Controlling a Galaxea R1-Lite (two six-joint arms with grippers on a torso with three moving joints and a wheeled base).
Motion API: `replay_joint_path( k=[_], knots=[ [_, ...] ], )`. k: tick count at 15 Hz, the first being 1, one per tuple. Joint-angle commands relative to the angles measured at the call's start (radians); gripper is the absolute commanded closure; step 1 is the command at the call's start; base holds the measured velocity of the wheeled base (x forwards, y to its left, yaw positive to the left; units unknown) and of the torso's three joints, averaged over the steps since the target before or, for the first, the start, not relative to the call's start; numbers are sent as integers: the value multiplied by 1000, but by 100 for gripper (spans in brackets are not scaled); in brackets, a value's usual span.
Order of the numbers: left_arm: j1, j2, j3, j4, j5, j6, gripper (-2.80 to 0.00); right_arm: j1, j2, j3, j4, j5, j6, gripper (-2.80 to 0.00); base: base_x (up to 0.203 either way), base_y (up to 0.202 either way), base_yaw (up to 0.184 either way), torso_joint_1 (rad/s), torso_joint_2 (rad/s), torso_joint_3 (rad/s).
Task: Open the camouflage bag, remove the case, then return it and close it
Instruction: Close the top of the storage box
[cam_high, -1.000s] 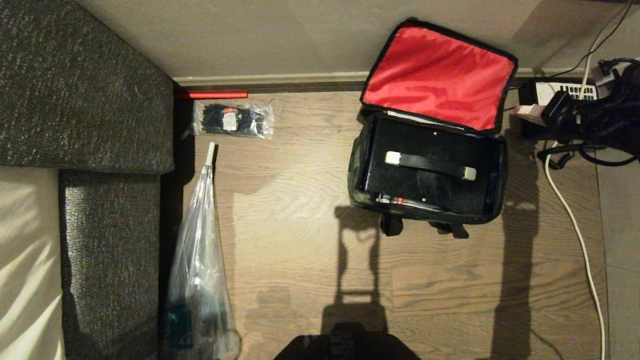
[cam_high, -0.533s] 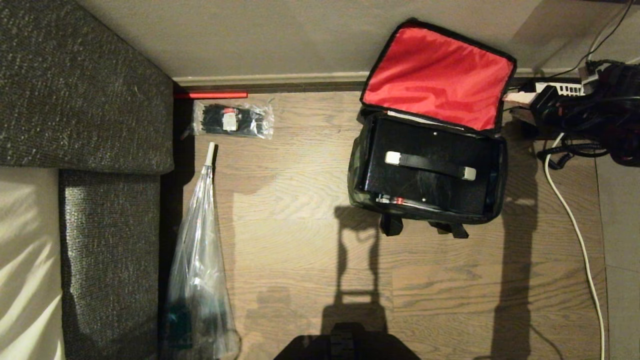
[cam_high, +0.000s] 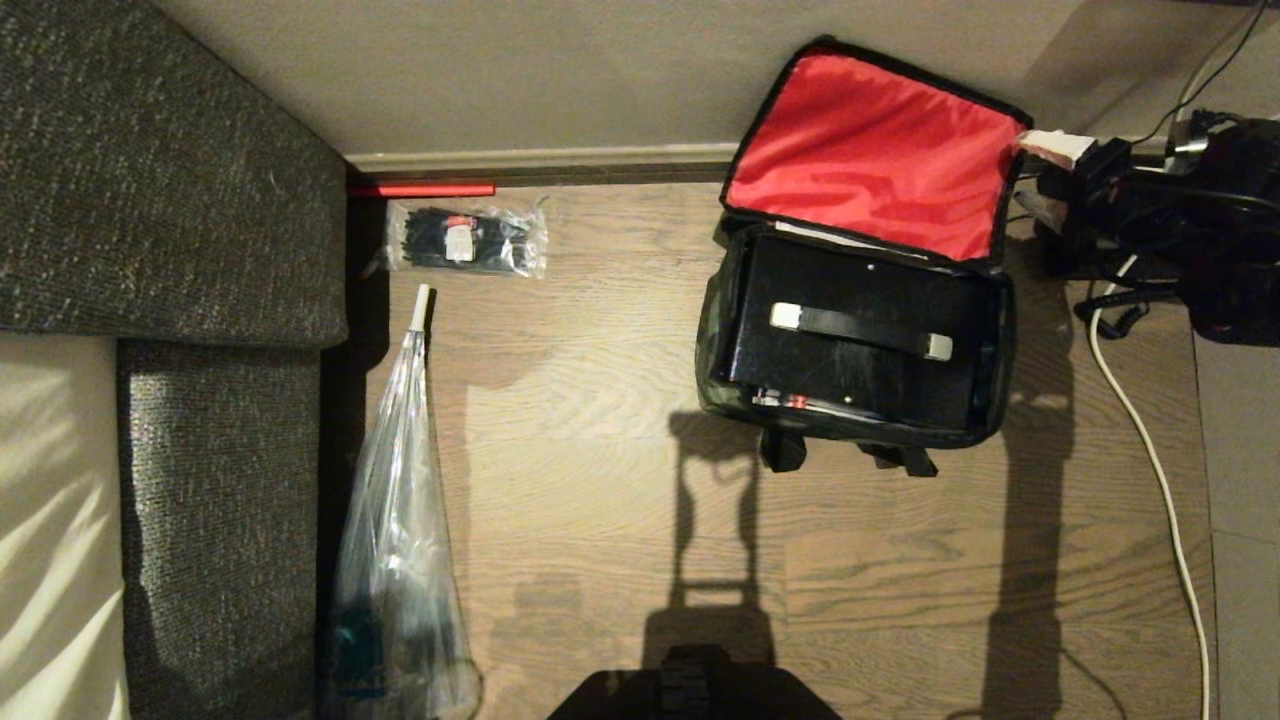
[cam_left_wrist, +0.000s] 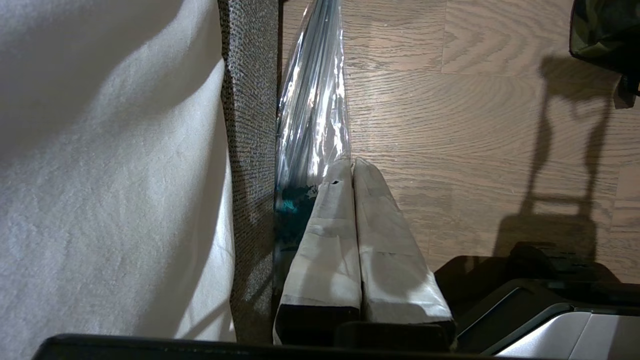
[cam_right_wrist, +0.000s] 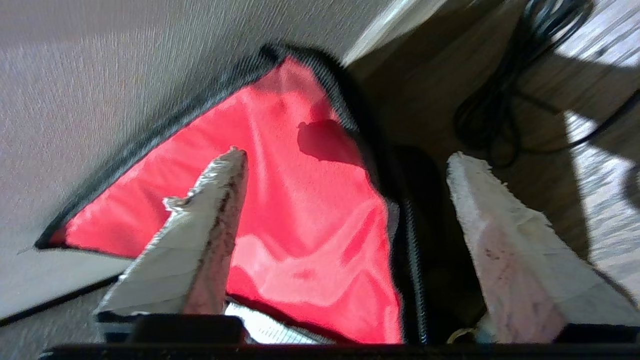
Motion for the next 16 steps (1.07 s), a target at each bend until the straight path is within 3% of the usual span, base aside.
replay_joint_path(
  k=[1,5,6,16],
  knots=[
    [0,0,0,0,1,0,0,8,20,-1,-11,19,5,-280,0,0,0,0,0,0],
    [0,-2,0,0,1,0,0,17,40,-15,-13,21,3,-280,0,0,0,0,0,0],
    [-1,-2,0,0,1,0,0,17,44,-26,-13,22,3,-8,0,0,0,0,0,0],
    [0,-1,0,0,1,0,0,17,28,-2,-62,46,-13,0,0,0,0,0,0,0]
  ],
)
